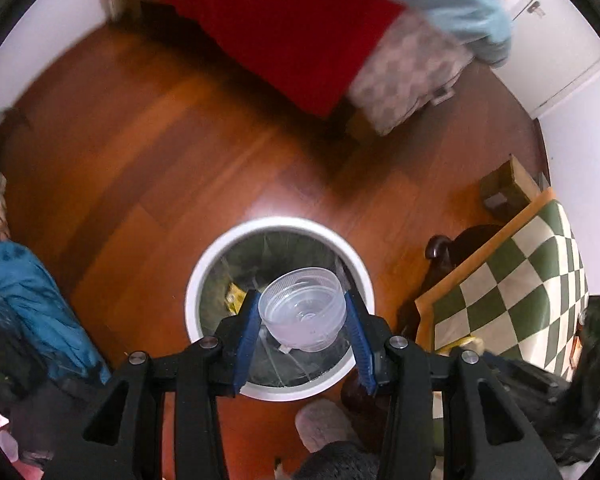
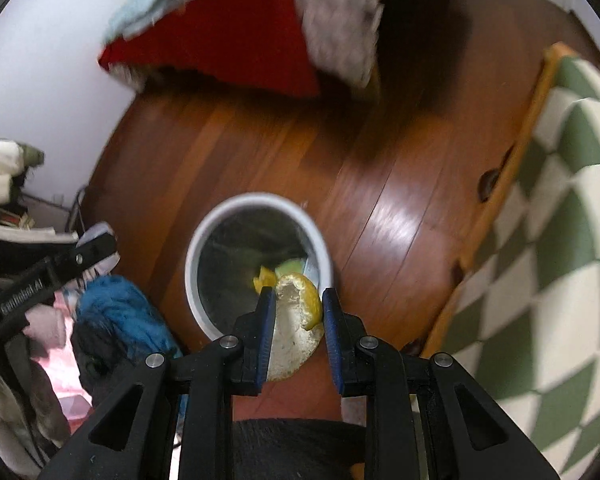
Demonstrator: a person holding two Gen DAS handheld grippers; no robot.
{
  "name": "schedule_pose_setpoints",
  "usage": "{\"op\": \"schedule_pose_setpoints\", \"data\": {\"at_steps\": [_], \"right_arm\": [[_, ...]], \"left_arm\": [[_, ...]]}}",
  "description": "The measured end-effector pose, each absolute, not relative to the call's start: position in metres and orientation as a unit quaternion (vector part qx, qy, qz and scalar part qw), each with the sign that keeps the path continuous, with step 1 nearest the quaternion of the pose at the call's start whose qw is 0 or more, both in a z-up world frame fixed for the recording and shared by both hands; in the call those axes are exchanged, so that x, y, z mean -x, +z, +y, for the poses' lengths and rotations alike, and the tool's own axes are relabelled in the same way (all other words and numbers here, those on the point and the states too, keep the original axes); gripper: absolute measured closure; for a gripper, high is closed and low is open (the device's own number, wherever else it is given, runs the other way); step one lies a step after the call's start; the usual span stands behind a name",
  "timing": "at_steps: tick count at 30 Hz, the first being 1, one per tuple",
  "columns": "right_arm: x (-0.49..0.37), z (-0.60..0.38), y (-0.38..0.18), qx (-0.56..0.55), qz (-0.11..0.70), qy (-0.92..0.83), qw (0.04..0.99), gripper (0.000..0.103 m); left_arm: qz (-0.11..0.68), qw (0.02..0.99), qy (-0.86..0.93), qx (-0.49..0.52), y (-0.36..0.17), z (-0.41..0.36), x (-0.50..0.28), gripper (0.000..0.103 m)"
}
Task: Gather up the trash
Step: 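Carry the lemon peel and plastic cup with both grippers over the bin, then open both grippers to drop the lemon peel and cup into the bin, then move both tools back over the table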
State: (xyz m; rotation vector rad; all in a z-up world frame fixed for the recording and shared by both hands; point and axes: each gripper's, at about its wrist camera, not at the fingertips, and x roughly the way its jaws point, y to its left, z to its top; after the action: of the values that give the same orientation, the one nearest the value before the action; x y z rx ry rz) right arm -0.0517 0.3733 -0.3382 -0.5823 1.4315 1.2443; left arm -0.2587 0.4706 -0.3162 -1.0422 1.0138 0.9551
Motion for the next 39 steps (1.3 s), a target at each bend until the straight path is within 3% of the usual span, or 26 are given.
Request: {"op": "schedule_pose_setpoints", "data": {"at_steps": [3,5,7,10,12,18,29,39], "right_arm": [[0.071,0.395,-0.375,0.275,0.621,0.516,0.522,0.078],[0.082,0.405,-0.393,0.29,0.628,0.512,0.51,0.078],[0.091,0.413,-0.409,0.299,0.636,0.511,0.495,0.078],[0.102,0.423,-0.427,0.313,0.645,0.515,0.47,0.076],[0.106,0.427,-0.437,0.323,0.648,0.516,0.458,0.049],[0.113,0.422,-0.444,0.362,0.633,0.508,0.459,0.002],[0.107,0.402,-0.424,0.401,0.586,0.497,0.499,0.002],[0.104,0.383,-0.368,0.377,0.557,0.516,0.531,0.002]], "left_arm": [[0.469,0.627,0.407,0.471,-0.34,0.482,0.257,0.061],[0.482,0.618,0.404,0.472,-0.351,0.487,0.254,0.043],[0.477,0.611,0.411,0.48,-0.356,0.488,0.26,0.011],[0.481,0.6,0.428,0.475,-0.358,0.489,0.273,0.01],[0.485,0.593,0.443,0.466,-0.358,0.485,0.28,0.01],[0.498,0.573,0.49,0.429,-0.358,0.463,0.295,0.009],[0.49,0.573,0.516,0.407,-0.339,0.431,0.301,0.009],[0.467,0.595,0.533,0.38,-0.29,0.401,0.306,0.009]]}}
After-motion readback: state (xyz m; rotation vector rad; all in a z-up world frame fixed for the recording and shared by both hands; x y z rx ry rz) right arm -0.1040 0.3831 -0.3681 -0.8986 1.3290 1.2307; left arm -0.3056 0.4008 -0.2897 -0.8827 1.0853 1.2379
